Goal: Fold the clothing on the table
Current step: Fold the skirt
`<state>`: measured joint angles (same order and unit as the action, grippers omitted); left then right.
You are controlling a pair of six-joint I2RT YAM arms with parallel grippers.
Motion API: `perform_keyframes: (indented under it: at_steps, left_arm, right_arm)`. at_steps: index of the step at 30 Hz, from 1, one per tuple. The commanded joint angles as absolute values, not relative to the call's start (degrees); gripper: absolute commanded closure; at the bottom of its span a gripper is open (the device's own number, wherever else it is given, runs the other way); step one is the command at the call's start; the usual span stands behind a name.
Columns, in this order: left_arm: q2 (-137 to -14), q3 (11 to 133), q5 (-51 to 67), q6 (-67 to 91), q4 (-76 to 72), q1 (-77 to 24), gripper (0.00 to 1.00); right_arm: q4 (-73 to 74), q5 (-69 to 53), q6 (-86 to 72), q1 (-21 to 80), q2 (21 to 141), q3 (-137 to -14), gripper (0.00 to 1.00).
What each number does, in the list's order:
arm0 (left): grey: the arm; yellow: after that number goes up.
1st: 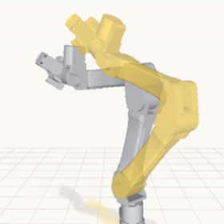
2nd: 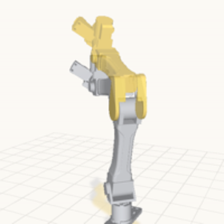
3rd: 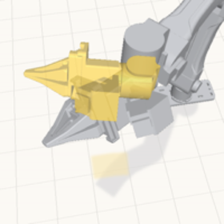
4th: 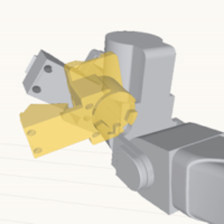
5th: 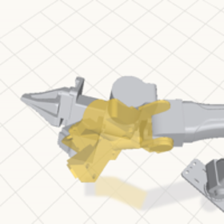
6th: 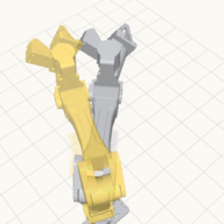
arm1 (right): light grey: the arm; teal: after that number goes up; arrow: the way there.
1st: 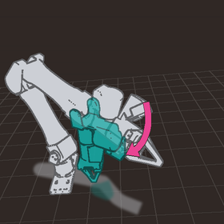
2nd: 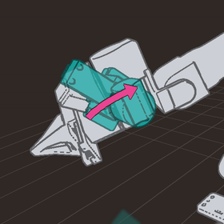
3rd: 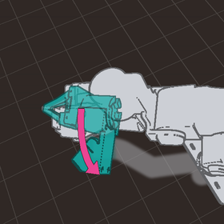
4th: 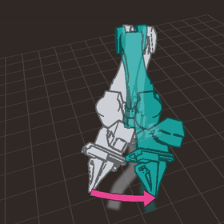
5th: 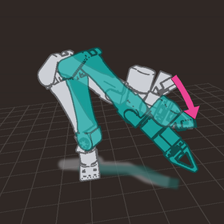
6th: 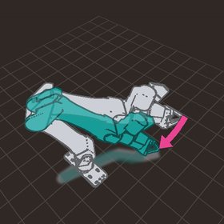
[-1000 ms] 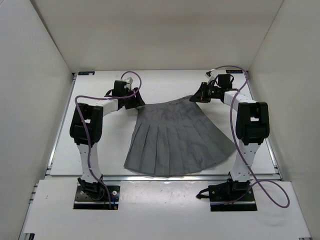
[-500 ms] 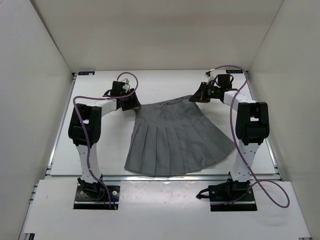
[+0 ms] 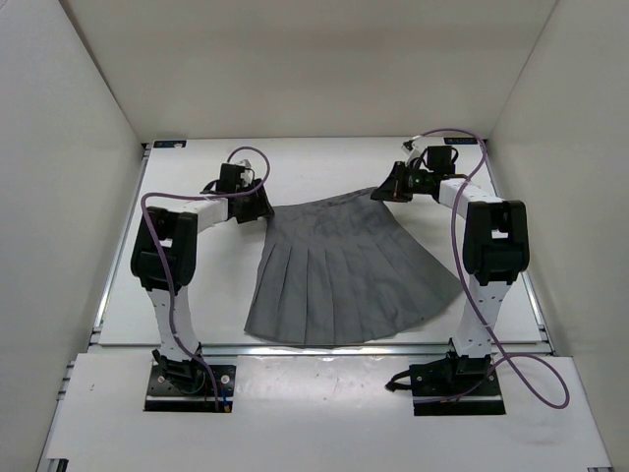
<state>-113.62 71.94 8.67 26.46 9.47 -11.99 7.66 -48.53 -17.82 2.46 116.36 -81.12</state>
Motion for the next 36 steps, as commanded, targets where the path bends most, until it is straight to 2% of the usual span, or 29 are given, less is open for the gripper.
perform_keyframes:
  at_steps: [1, 7, 8, 10, 11, 12, 17, 22, 26, 31, 36]
  left_arm:
    - [-114.78, 73.73, 11.07, 28.04, 8.26, -13.44, 0.34]
    - [-118.30, 75.24, 15.11, 31.72, 5.64, -13.62, 0.36]
    - [-118.82, 75.06, 16.77, 32.51, 4.41, -13.27, 0.43]
    - [-119.97, 74.89, 19.07, 33.48, 2.64, -12.92, 0.75]
    - [-120.41, 74.88, 21.07, 34.18, 1.24, -12.57, 0.98]
    - [-120.58, 75.14, 23.01, 34.62, -0.86, -12.48, 1.00]
    - [-117.69, 73.13, 26.11, 34.63, -6.23, -10.90, 1.00]
    - [-104.89, 69.26, 26.72, 34.28, -9.14, -8.62, 1.00]
    - [-92.85, 69.43, 25.49, 32.00, -5.28, -7.12, 1.00]
    - [-78.52, 67.76, 23.91, 31.73, -3.00, -5.10, 1.00]
    - [-65.07, 66.89, 22.50, 30.41, -0.62, -5.27, 1.00]
  right_arm:
    - [5.80, -49.48, -17.31, 2.99, 116.46, -82.35, 1.00]
    - [5.80, -49.92, -17.32, 2.72, 116.89, -82.18, 1.00]
    - [5.80, -49.92, -17.49, 2.72, 116.46, -82.18, 1.00]
    - [5.54, -50.18, -17.58, 2.90, 116.63, -82.27, 1.00]
    - [5.54, -50.45, -17.32, 2.81, 116.80, -82.18, 1.00]
    - [5.62, -50.10, -17.31, 3.07, 116.55, -82.18, 1.00]
    - [5.63, -51.33, -16.35, 2.90, 114.44, -81.92, 1.00]
    - [5.28, -53.87, -14.24, 1.76, 107.24, -80.87, 1.00]
    - [-3.85, -56.51, -17.22, 0.62, 95.13, -75.42, 1.00]
    - [-4.31, -55.90, -17.84, -1.48, 82.72, -74.09, 1.00]
    - [-8.60, -60.37, -22.67, -3.95, 71.39, -71.46, 1.00]
